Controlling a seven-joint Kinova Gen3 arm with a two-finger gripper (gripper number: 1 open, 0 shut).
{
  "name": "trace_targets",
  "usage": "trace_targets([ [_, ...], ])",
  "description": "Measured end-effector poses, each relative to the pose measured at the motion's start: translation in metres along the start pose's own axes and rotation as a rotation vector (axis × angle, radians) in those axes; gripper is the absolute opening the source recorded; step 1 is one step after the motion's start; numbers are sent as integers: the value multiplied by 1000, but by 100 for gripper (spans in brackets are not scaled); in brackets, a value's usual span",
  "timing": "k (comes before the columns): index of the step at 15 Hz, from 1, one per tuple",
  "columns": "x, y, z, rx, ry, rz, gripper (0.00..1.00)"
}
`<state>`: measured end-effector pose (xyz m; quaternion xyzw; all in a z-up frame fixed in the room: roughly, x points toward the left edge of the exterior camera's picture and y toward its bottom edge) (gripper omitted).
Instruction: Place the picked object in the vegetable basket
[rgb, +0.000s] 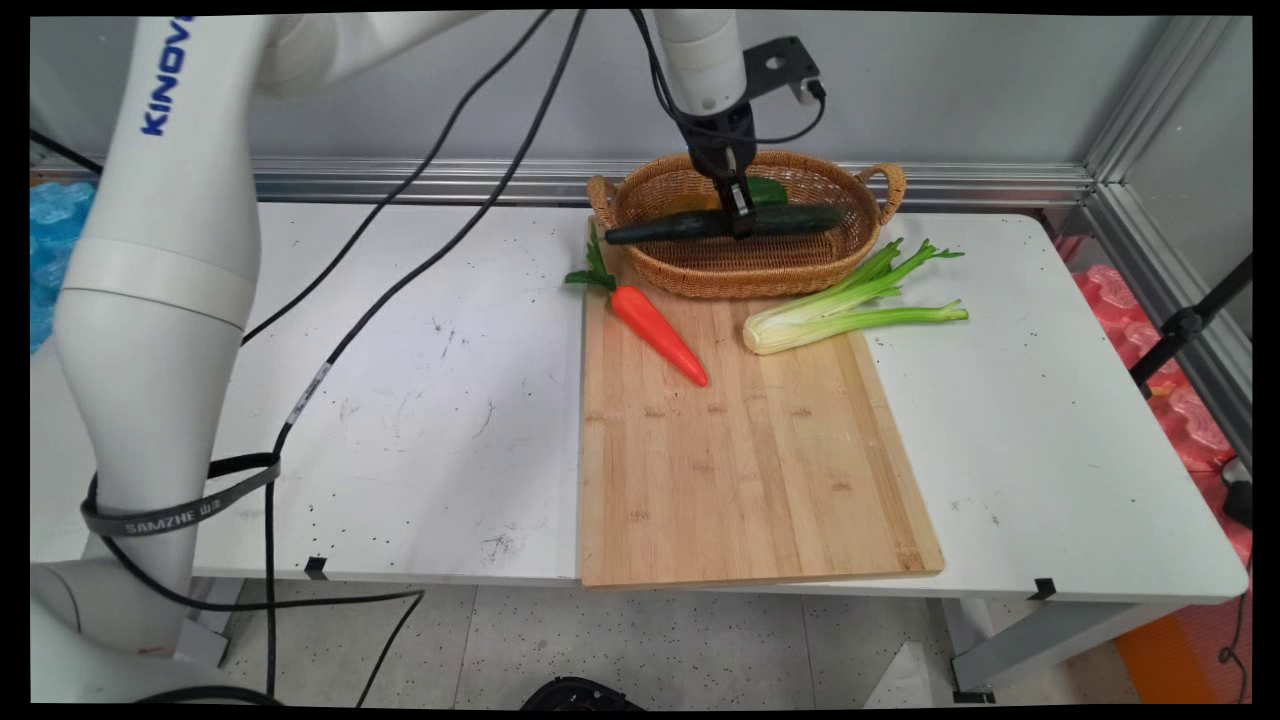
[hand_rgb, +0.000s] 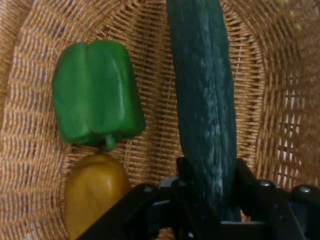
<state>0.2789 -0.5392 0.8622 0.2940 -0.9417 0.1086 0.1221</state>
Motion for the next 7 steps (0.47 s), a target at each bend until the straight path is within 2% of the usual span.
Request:
trace_targets([
  [1,2,-1,4,-1,-3,2,0],
  [2,3,-1,9,-3,-7,6,100],
  [7,8,-1,14,-2,-2,34,100],
])
